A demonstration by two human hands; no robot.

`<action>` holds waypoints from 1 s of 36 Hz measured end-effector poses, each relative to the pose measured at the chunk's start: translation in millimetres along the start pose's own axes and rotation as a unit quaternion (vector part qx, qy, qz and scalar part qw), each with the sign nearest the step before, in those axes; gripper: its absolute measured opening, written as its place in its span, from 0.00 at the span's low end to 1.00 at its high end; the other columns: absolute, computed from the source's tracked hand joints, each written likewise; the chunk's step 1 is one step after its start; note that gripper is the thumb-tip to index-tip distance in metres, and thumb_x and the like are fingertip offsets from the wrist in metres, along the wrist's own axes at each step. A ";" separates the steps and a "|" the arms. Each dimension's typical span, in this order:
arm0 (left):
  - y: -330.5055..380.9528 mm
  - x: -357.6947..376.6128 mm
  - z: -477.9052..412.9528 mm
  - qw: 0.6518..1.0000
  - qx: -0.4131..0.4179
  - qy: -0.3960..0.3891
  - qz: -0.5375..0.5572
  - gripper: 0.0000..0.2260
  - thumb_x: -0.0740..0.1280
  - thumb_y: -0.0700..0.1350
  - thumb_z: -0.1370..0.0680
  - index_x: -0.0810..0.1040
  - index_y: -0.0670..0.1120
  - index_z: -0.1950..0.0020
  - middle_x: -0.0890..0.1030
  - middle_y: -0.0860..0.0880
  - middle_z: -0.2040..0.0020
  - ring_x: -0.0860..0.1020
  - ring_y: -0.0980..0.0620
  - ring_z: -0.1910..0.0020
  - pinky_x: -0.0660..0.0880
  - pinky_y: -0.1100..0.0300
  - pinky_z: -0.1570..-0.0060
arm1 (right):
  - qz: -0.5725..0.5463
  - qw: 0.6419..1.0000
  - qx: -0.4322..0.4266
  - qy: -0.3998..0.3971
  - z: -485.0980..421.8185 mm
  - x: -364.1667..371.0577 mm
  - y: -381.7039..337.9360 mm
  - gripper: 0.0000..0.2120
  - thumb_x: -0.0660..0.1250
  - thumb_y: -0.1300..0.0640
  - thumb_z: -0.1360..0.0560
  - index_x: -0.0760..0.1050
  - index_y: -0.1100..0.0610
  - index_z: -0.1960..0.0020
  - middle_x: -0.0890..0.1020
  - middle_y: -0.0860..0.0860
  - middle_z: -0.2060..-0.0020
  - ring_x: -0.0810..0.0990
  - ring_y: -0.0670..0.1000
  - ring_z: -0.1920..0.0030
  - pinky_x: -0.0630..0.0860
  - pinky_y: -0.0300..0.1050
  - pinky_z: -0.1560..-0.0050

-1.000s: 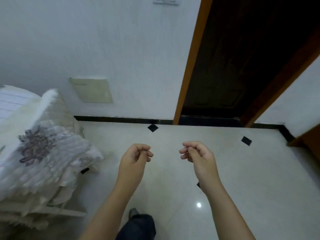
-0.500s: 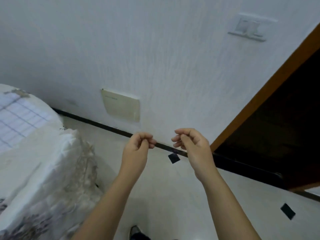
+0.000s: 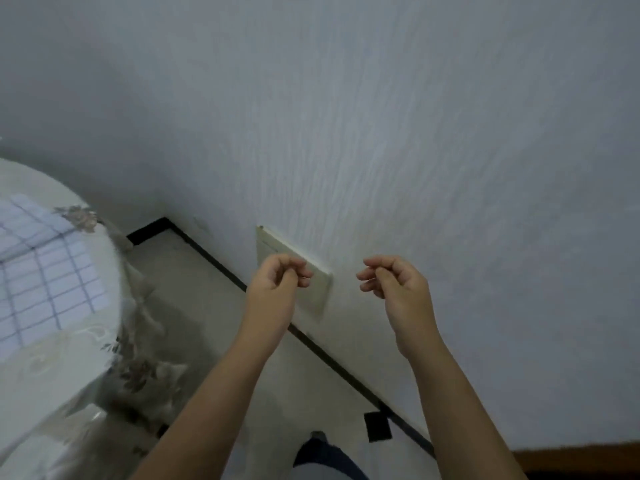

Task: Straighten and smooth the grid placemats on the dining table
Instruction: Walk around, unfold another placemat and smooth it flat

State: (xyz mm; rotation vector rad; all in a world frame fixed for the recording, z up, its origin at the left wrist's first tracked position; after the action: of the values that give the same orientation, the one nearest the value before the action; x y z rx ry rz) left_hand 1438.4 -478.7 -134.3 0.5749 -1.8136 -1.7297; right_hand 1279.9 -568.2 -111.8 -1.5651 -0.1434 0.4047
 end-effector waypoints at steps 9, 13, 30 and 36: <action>3.3 -67.2 -96.6 0.983 0.008 0.182 -0.018 0.15 0.55 0.29 0.22 0.74 0.46 0.59 0.78 0.47 0.62 0.76 0.63 0.68 0.70 0.76 0.68 | 0.005 0.981 -0.007 -0.195 -136.0 127.0 -13.7 0.12 0.56 0.68 0.23 0.76 0.58 0.55 0.80 0.52 0.64 0.77 0.39 0.71 0.72 0.27 0.65; -4.7 -115.3 -123.7 0.969 -0.008 0.246 -0.030 0.15 0.55 0.29 0.22 0.73 0.46 0.60 0.78 0.47 0.62 0.76 0.65 0.70 0.69 0.76 0.69 | 0.003 0.954 0.005 -0.300 -155.3 203.1 -6.2 0.13 0.57 0.69 0.23 0.75 0.55 0.58 0.80 0.51 0.66 0.77 0.39 0.71 0.73 0.29 0.64; -19.0 -341.2 -162.0 0.821 -0.055 0.569 0.002 0.13 0.56 0.32 0.22 0.75 0.46 0.58 0.79 0.48 0.61 0.76 0.57 0.64 0.70 0.76 0.68 | 0.061 0.806 0.002 -0.588 -176.0 532.0 -27.5 0.12 0.55 0.71 0.23 0.75 0.61 0.55 0.78 0.53 0.67 0.75 0.38 0.75 0.72 0.28 0.69; -38.2 -376.5 -131.9 0.745 -0.102 0.659 0.002 0.13 0.56 0.34 0.21 0.74 0.49 0.57 0.80 0.49 0.58 0.77 0.55 0.60 0.71 0.73 0.65 | 0.094 0.738 0.041 -0.667 -144.0 606.8 -12.7 0.11 0.55 0.68 0.22 0.75 0.60 0.54 0.79 0.53 0.64 0.76 0.47 0.67 0.73 0.30 0.69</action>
State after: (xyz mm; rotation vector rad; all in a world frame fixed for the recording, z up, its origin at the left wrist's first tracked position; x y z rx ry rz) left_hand 1804.6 -334.9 -210.3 1.2458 -0.5697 -0.9174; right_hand 1893.2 -497.5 -201.2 -0.9109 -1.0591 1.6293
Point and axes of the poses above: each hand's wrist, its own z-axis away from the middle knuckle, its own x-axis out of the palm, y = z × x, the point moved 8 cm from there along -z, towards the middle knuckle
